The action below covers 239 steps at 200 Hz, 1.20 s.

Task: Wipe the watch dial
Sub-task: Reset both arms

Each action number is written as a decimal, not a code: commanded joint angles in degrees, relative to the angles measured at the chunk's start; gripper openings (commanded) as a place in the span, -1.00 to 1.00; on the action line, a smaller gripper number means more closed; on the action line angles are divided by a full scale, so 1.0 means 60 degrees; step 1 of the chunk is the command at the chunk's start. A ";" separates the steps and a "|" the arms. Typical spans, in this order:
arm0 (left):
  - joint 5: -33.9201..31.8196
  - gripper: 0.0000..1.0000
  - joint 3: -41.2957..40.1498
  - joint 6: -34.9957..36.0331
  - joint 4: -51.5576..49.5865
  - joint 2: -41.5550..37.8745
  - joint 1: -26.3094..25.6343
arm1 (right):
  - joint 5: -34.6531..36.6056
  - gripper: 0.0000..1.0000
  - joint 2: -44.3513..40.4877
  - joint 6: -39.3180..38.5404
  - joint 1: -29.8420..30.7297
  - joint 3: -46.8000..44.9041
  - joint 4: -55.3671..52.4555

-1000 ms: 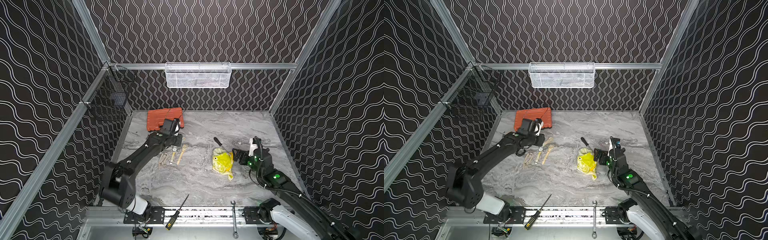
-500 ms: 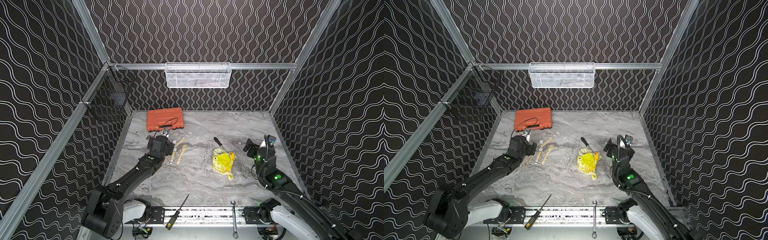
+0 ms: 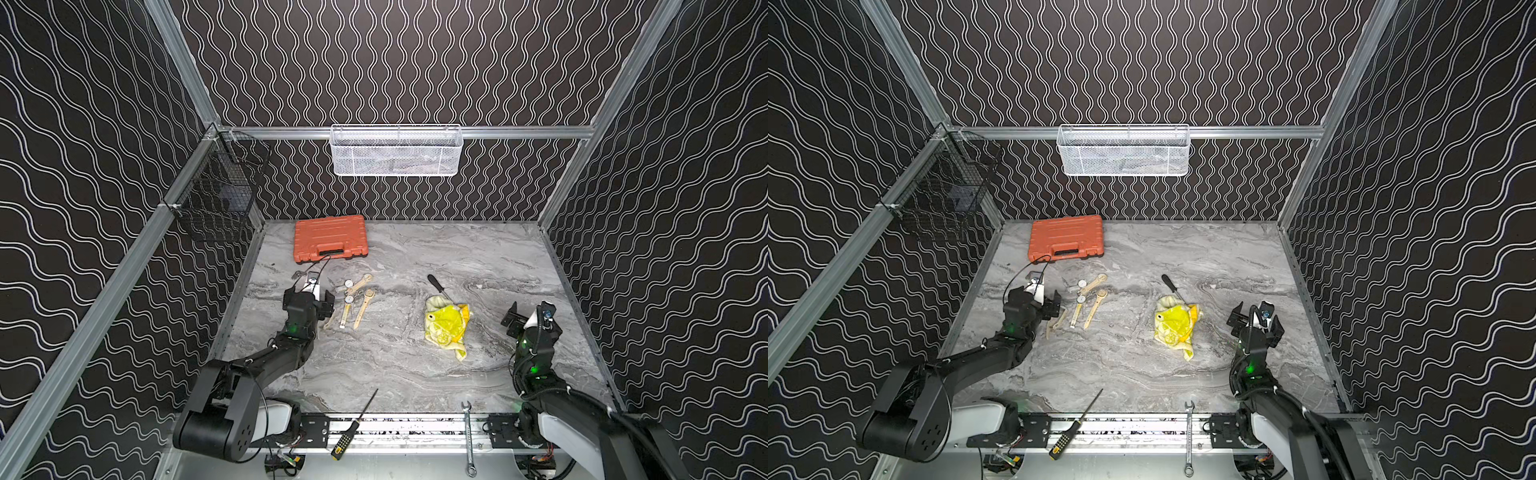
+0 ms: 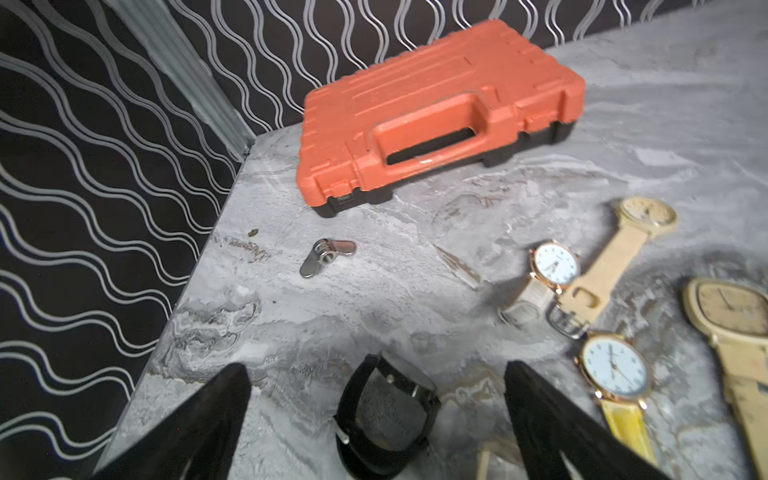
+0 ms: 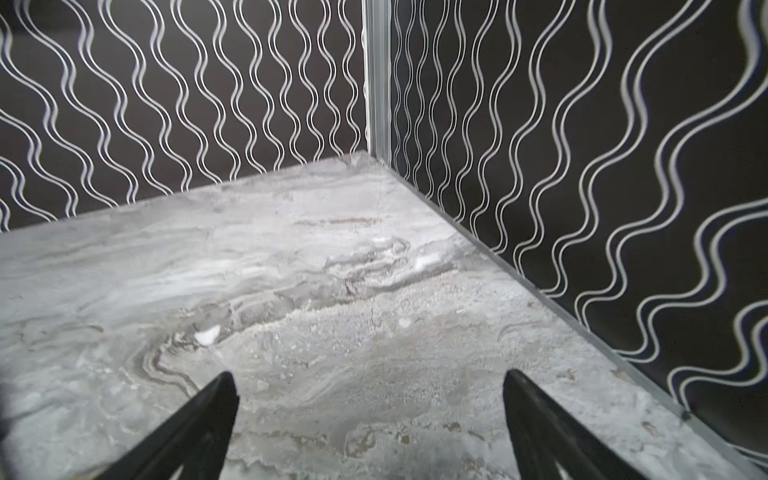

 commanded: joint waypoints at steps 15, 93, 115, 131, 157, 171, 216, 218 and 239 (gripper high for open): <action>0.0692 0.97 -0.0283 -0.0386 0.2188 0.0720 0.0246 | -0.1060 1.00 0.1735 -0.0159 -0.0429 0.0011 0.3837; 0.2918 0.98 0.0195 -0.0846 0.3587 0.3219 0.1612 | -0.3195 1.00 0.5429 -0.0521 -0.1470 0.0954 0.6321; 0.2716 0.98 0.0173 -0.0968 0.4014 0.3616 0.1723 | -0.3488 1.00 0.4920 -0.0232 -0.1599 0.1685 0.4010; 0.2776 0.98 0.0203 -0.0945 0.4027 0.3720 0.1742 | -0.3481 1.00 0.5137 -0.0172 -0.1748 0.2200 0.3411; 0.2780 0.98 0.0221 -0.0952 0.3981 0.3665 0.1753 | -0.3464 1.00 0.5140 -0.0265 -0.1734 0.2248 0.3368; 0.2767 0.98 0.0203 -0.0956 0.3985 0.3670 0.1757 | -0.3480 1.00 0.5184 -0.0312 -0.1734 0.2218 0.3510; 0.3047 0.98 0.0216 -0.0826 0.3936 0.3619 0.1732 | -0.3525 1.00 0.5168 -0.0382 -0.1745 0.2233 0.3519; 0.3095 0.98 0.0225 -0.0795 0.3879 0.3595 0.1729 | -0.3522 1.00 0.5165 -0.0375 -0.1737 0.2233 0.3515; 0.3373 0.98 0.0304 -0.0639 0.3723 0.3594 0.1728 | -0.3492 1.00 0.5151 -0.0377 -0.1720 0.2247 0.3454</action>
